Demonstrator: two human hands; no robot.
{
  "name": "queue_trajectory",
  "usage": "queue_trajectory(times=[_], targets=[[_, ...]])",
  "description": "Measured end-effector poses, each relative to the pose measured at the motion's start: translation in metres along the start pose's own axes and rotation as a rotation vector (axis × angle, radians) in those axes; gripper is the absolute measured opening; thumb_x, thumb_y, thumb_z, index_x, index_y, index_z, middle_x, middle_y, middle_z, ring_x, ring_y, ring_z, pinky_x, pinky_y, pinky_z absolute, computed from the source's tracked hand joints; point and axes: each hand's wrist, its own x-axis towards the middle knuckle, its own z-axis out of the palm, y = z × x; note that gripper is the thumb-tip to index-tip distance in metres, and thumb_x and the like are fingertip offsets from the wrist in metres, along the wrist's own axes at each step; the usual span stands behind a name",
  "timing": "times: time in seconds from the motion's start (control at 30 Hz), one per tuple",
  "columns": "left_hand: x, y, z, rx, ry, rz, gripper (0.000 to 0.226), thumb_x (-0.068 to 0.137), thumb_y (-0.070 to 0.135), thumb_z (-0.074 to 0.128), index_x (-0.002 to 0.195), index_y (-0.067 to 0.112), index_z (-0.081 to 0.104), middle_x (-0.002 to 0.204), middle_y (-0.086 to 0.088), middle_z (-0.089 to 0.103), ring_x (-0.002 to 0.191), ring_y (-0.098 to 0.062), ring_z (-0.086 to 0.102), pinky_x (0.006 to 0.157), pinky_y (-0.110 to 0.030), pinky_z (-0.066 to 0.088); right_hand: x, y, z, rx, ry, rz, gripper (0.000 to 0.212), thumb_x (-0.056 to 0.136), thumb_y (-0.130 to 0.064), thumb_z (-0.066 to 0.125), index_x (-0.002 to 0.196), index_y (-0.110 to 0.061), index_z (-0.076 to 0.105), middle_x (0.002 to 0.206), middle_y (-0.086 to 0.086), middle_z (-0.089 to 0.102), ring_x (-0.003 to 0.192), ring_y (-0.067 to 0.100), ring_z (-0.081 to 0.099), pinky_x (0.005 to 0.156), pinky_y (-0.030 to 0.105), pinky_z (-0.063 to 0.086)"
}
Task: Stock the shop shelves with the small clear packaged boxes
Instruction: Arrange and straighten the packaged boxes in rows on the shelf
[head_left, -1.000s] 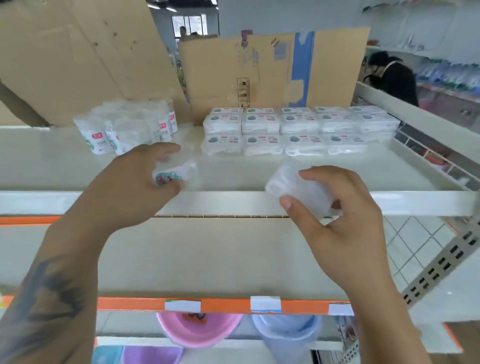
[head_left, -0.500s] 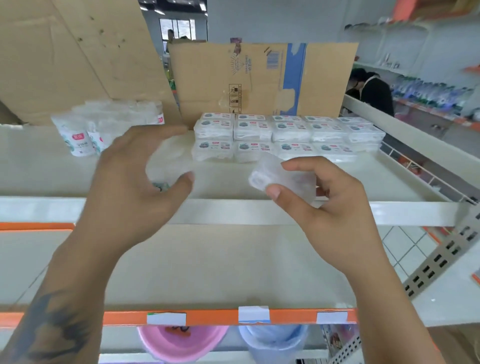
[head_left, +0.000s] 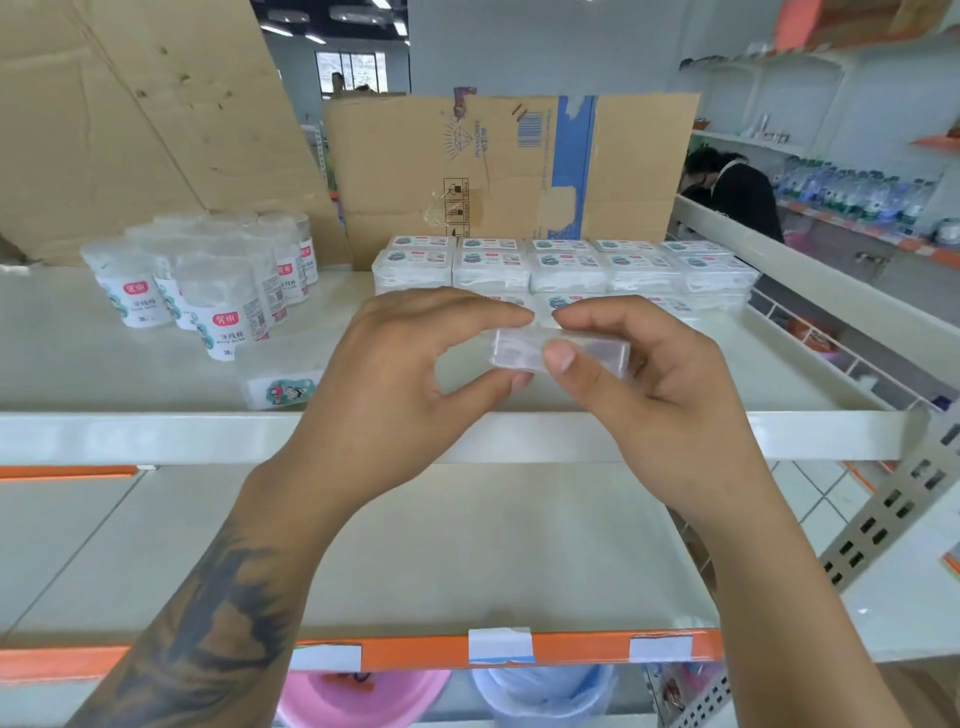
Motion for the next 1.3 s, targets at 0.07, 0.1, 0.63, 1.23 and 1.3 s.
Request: queue_trajectory(times=[0.07,0.1,0.63,1.23,1.3], targets=[[0.001,0.006,0.005,-0.131,0.011,-0.091,0.031,0.087,0.033,0.081,0.117,0.025,0.075,0.11,0.018,0.074,0.108,-0.001,0.066,0.098,-0.027,0.049,-0.001,0.0,-0.003,0.122,0.021,0.019,0.031,0.084,-0.037,0.076,0.11,-0.022,0.069,0.101,-0.013,0.072,0.084,0.016,0.061,0.074,0.023,0.051],[0.002,0.01,0.008,-0.2,0.009,-0.139,0.029,0.088,0.03,0.082,0.115,0.026,0.075,0.107,0.018,0.074,0.107,-0.001,0.067,0.097,-0.022,0.049,-0.002,0.0,-0.004,0.19,0.019,0.026,0.032,0.085,-0.033,0.076,0.113,-0.02,0.067,0.1,-0.01,0.073,0.085,0.015,0.062,0.075,0.028,0.053],[0.024,0.032,0.03,-0.719,-0.07,-0.349,0.033,0.08,0.034,0.081,0.108,0.019,0.072,0.096,-0.002,0.078,0.092,-0.017,0.073,0.091,-0.038,0.054,-0.001,-0.003,-0.035,0.549,0.105,0.139,0.043,0.087,-0.013,0.067,0.128,-0.009,0.059,0.109,0.015,0.074,0.094,0.031,0.069,0.084,0.044,0.054],[0.044,0.054,0.063,-0.159,-0.291,-0.163,0.064,0.061,0.068,0.086,0.115,0.044,0.06,0.109,0.029,0.068,0.108,0.0,0.063,0.095,-0.039,0.05,-0.002,-0.031,-0.128,-0.785,-0.307,0.07,0.064,0.075,-0.052,0.081,0.133,-0.038,0.058,0.128,-0.023,0.059,0.12,-0.001,0.055,0.101,0.026,0.045],[0.048,0.062,0.07,-0.073,-0.291,-0.169,0.066,0.063,0.072,0.082,0.118,0.043,0.059,0.11,0.028,0.067,0.107,-0.004,0.061,0.095,-0.038,0.049,0.004,-0.041,-0.128,-0.966,-0.319,0.051,0.067,0.073,-0.05,0.08,0.135,-0.039,0.057,0.125,-0.025,0.056,0.114,-0.007,0.051,0.097,0.019,0.043]])
